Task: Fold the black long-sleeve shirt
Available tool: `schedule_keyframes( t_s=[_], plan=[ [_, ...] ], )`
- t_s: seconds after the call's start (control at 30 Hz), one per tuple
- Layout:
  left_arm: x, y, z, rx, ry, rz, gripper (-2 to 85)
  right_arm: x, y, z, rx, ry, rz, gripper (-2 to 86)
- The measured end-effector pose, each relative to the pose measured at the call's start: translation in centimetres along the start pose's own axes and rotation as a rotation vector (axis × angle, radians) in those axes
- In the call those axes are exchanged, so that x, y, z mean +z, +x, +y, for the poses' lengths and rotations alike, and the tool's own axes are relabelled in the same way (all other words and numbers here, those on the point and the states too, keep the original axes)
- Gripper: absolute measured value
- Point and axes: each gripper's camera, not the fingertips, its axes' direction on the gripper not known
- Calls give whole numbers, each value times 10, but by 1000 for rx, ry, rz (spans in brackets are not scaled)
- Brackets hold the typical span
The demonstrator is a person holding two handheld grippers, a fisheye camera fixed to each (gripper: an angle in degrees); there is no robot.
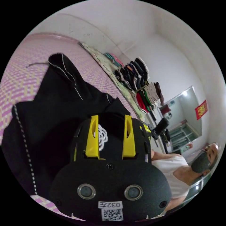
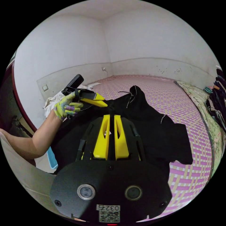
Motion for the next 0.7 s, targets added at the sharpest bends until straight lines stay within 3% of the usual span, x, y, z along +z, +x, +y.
schedule_keyframes(
  t_s=[0.17, 0.33, 0.43, 0.7],
  plan=[
    [45, -23, 23, -145, 65, 325, 149, 26, -16, -1, -168, -62, 77, 31],
    [90, -13, 27, -204, 46, 263, 95, 41, 1, -11, -225, -121, 106, 35],
    [104, 10, 30, -157, 104, 311, 6, 25, 36, -19, -182, -140, 39, 56],
    [146, 107, -8, -26, 169, 451, -14, -120, 198, 57, 221, -15, -19, 81]
  ],
)
